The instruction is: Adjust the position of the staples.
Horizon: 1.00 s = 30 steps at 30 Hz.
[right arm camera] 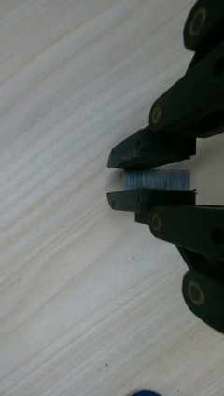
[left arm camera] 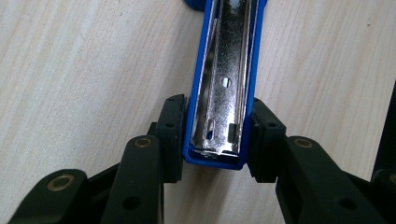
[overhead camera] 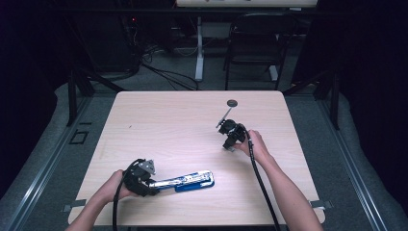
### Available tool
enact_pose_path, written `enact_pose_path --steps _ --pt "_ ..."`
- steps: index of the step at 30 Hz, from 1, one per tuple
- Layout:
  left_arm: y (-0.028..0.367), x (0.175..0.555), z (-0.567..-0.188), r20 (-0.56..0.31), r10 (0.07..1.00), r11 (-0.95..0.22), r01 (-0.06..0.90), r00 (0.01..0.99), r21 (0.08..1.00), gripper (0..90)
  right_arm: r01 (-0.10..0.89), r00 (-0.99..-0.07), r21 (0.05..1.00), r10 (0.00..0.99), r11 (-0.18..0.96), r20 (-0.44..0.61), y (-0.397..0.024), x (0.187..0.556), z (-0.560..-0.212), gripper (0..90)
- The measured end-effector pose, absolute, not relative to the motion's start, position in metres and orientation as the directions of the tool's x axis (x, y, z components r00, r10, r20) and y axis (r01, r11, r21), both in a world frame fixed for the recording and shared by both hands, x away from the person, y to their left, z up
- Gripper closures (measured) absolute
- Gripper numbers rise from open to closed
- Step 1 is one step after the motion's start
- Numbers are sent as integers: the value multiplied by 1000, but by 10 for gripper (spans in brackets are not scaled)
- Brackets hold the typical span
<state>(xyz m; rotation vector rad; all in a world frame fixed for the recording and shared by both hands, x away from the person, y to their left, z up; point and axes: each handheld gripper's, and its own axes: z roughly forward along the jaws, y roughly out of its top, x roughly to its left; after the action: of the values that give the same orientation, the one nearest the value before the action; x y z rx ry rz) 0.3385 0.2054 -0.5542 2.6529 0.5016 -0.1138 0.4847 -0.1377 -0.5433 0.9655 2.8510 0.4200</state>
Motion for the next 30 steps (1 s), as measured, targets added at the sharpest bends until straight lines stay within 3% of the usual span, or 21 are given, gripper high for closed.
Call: enact_pose_path --steps 30 --pt "206 339 -554 -164 327 -838 365 931 405 634 561 -804 398 593 725 53 -163 446 -509 787"
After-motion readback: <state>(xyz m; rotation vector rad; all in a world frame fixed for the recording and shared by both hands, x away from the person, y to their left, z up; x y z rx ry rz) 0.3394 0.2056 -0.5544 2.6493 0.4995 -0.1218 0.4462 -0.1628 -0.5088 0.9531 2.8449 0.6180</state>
